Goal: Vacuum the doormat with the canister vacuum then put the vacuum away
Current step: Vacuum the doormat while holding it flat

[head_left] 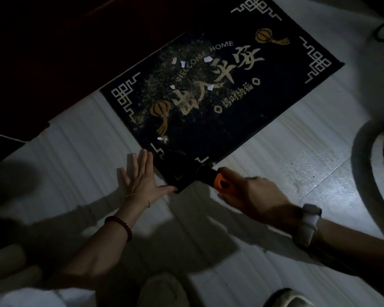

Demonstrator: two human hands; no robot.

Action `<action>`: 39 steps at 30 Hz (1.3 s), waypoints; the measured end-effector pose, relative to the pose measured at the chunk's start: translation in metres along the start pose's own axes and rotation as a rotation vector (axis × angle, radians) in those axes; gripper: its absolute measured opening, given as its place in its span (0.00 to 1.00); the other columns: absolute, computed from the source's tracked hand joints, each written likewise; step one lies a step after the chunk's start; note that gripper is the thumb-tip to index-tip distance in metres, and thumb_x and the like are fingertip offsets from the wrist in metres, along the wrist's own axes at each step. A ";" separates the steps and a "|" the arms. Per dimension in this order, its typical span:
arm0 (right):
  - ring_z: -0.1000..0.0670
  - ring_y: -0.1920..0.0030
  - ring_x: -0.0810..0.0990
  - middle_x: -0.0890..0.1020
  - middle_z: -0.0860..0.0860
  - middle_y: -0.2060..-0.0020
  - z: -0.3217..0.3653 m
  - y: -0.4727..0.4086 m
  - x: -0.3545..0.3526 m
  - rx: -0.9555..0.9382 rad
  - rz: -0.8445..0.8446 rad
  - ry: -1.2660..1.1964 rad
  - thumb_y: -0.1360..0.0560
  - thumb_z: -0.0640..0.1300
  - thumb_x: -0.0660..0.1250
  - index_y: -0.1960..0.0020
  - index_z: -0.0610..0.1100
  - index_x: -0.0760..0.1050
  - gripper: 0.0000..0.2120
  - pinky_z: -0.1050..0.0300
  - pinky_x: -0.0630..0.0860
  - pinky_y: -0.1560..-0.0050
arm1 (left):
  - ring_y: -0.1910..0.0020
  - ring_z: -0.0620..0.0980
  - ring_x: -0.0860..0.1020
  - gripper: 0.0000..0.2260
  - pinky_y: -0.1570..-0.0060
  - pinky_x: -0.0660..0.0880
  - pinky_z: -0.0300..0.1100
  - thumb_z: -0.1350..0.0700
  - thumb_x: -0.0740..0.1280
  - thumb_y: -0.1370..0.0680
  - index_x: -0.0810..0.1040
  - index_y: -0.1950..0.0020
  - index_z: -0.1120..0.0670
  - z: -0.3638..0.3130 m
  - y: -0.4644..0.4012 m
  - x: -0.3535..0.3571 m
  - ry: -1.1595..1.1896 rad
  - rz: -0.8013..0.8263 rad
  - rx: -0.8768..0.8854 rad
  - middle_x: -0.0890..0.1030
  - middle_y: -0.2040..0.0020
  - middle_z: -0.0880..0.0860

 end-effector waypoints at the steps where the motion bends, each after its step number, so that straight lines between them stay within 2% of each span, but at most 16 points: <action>1: 0.46 0.55 0.79 0.80 0.47 0.48 0.004 0.002 0.004 -0.014 0.012 0.009 0.24 0.62 0.54 0.26 0.56 0.48 0.30 0.53 0.76 0.52 | 0.27 0.52 0.31 0.54 0.31 0.35 0.64 0.34 0.69 0.35 0.36 0.25 0.52 0.001 0.000 0.000 0.000 -0.005 -0.001 0.34 0.25 0.48; 7: 0.39 0.51 0.78 0.79 0.42 0.46 0.021 -0.052 -0.013 -0.004 -0.090 0.007 0.24 0.61 0.54 0.27 0.55 0.51 0.29 0.50 0.74 0.55 | 0.27 0.51 0.32 0.56 0.32 0.33 0.62 0.33 0.70 0.37 0.37 0.25 0.53 0.000 0.000 -0.002 0.000 0.012 -0.011 0.37 0.24 0.49; 9: 0.41 0.51 0.78 0.79 0.43 0.47 0.021 -0.048 -0.007 -0.009 -0.088 0.007 0.24 0.61 0.54 0.27 0.55 0.50 0.29 0.51 0.74 0.54 | 0.27 0.52 0.32 0.56 0.32 0.34 0.62 0.34 0.70 0.37 0.38 0.25 0.53 0.000 0.000 -0.003 0.006 0.012 -0.016 0.38 0.24 0.50; 12: 0.48 0.56 0.78 0.79 0.48 0.48 0.009 -0.010 0.010 -0.031 -0.019 0.034 0.24 0.62 0.52 0.27 0.57 0.47 0.29 0.56 0.73 0.56 | 0.27 0.52 0.31 0.55 0.32 0.34 0.62 0.34 0.70 0.36 0.36 0.25 0.53 -0.001 0.001 -0.002 0.001 0.006 -0.006 0.35 0.24 0.48; 14: 0.49 0.56 0.78 0.79 0.49 0.48 0.004 0.001 0.007 -0.034 -0.036 0.039 0.25 0.63 0.51 0.27 0.58 0.47 0.29 0.59 0.71 0.58 | 0.27 0.52 0.31 0.55 0.31 0.34 0.62 0.35 0.70 0.35 0.36 0.25 0.53 0.000 0.002 -0.002 0.024 0.007 -0.003 0.34 0.25 0.48; 17: 0.45 0.55 0.79 0.79 0.45 0.49 0.017 -0.033 -0.011 -0.023 -0.109 0.031 0.24 0.62 0.53 0.27 0.56 0.49 0.29 0.54 0.74 0.57 | 0.27 0.52 0.31 0.56 0.32 0.34 0.62 0.34 0.70 0.36 0.36 0.25 0.54 0.000 0.002 -0.003 0.012 0.022 -0.007 0.36 0.24 0.49; 20: 0.41 0.54 0.78 0.79 0.42 0.49 0.025 -0.082 -0.027 0.087 -0.152 -0.069 0.23 0.60 0.56 0.27 0.54 0.53 0.28 0.55 0.71 0.60 | 0.27 0.52 0.31 0.56 0.32 0.34 0.62 0.34 0.70 0.36 0.36 0.25 0.53 -0.001 0.001 -0.001 0.041 0.028 -0.002 0.34 0.25 0.48; 22: 0.42 0.55 0.79 0.79 0.43 0.49 0.021 -0.076 -0.025 0.077 -0.132 -0.074 0.23 0.59 0.56 0.27 0.54 0.53 0.28 0.53 0.73 0.59 | 0.27 0.52 0.31 0.56 0.32 0.33 0.61 0.34 0.70 0.36 0.35 0.25 0.53 -0.001 0.000 -0.002 0.035 0.035 -0.008 0.34 0.25 0.48; 25: 0.49 0.60 0.77 0.80 0.47 0.51 0.009 -0.013 -0.004 0.027 -0.025 -0.021 0.24 0.60 0.55 0.27 0.55 0.51 0.29 0.55 0.74 0.58 | 0.27 0.52 0.31 0.55 0.31 0.34 0.62 0.34 0.70 0.35 0.35 0.25 0.53 -0.002 0.001 -0.001 0.038 0.036 -0.006 0.33 0.25 0.47; 27: 0.49 0.59 0.78 0.80 0.49 0.50 0.004 0.010 0.002 0.022 0.018 0.010 0.25 0.62 0.54 0.28 0.56 0.50 0.29 0.56 0.74 0.57 | 0.27 0.52 0.31 0.55 0.30 0.35 0.62 0.35 0.70 0.35 0.35 0.25 0.53 -0.003 0.001 -0.002 0.031 0.038 -0.005 0.33 0.25 0.48; 30: 0.46 0.57 0.78 0.79 0.46 0.50 0.017 -0.023 -0.006 0.006 -0.013 0.030 0.24 0.62 0.53 0.27 0.55 0.50 0.29 0.55 0.73 0.58 | 0.27 0.52 0.31 0.56 0.30 0.36 0.62 0.33 0.69 0.36 0.35 0.25 0.53 -0.003 0.000 -0.002 0.013 0.047 -0.012 0.35 0.24 0.49; 34: 0.44 0.55 0.77 0.78 0.45 0.47 0.036 -0.077 -0.017 0.077 -0.007 -0.101 0.24 0.61 0.56 0.27 0.54 0.54 0.28 0.54 0.74 0.58 | 0.27 0.52 0.31 0.57 0.31 0.34 0.62 0.32 0.69 0.38 0.36 0.25 0.53 -0.001 -0.001 -0.001 0.053 0.034 0.003 0.35 0.24 0.48; 37: 0.45 0.54 0.78 0.78 0.45 0.46 0.023 -0.056 -0.020 0.100 0.002 -0.135 0.24 0.60 0.56 0.28 0.54 0.55 0.27 0.50 0.77 0.54 | 0.27 0.52 0.31 0.57 0.30 0.35 0.62 0.33 0.70 0.38 0.35 0.25 0.52 0.001 -0.001 0.000 0.075 0.029 0.003 0.34 0.25 0.47; 39: 0.47 0.58 0.77 0.79 0.45 0.47 0.011 -0.028 -0.018 0.103 0.058 -0.083 0.24 0.60 0.56 0.28 0.55 0.53 0.28 0.52 0.76 0.55 | 0.27 0.52 0.31 0.56 0.30 0.35 0.62 0.34 0.71 0.37 0.35 0.25 0.52 0.000 -0.001 -0.001 0.076 0.023 -0.002 0.33 0.25 0.47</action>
Point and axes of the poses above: each hand's wrist, its own y-axis away from the middle knuckle, its own x-axis out of the palm, z = x × y, the point moved 7 cm from there along -y, towards the middle knuckle
